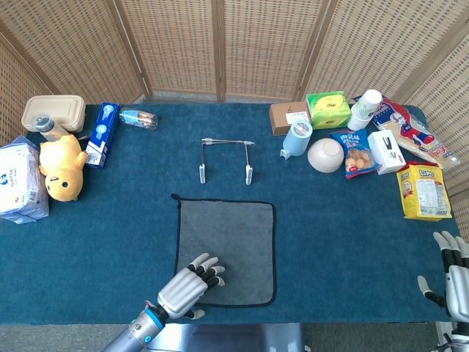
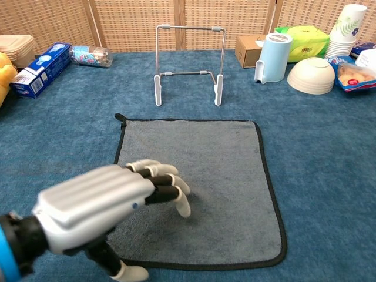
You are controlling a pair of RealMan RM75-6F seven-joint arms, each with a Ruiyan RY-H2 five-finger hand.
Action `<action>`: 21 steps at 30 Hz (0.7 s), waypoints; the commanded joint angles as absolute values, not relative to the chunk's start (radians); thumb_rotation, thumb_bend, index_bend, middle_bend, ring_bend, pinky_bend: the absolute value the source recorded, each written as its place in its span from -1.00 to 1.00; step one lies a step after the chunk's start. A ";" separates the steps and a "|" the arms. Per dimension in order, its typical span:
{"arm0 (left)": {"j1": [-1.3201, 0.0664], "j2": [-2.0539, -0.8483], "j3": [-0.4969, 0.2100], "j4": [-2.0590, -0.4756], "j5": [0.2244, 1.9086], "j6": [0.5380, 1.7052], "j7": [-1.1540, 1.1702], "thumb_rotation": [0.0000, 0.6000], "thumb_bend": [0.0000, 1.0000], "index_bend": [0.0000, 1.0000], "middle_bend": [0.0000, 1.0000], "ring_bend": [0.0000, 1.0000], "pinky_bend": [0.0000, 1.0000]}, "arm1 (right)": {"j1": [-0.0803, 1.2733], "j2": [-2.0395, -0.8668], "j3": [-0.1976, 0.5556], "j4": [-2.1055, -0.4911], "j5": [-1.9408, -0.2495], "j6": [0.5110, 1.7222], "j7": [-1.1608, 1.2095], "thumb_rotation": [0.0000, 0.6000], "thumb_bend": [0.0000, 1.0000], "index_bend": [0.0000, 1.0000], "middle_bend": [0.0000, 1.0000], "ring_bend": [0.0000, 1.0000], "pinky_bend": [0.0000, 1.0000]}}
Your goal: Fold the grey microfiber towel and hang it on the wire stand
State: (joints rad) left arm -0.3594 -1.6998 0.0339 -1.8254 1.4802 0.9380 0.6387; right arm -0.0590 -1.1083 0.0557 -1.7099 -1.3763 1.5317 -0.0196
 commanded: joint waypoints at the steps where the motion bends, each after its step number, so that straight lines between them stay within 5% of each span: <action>1: -0.368 -1.734 0.034 -1.799 1.455 0.934 0.659 1.00 -0.80 -0.44 -0.63 -0.81 -0.95 | -0.061 -1.107 0.057 -1.705 -1.374 1.532 -0.014 1.00 -0.44 -0.85 -0.83 -1.00 -1.00; 21: -0.410 -1.844 0.019 -1.702 1.413 0.970 0.676 1.00 -0.77 -0.41 -0.62 -0.81 -0.95 | -0.069 -1.097 0.065 -1.698 -1.358 1.527 -0.010 1.00 -0.44 -0.85 -0.83 -1.00 -1.00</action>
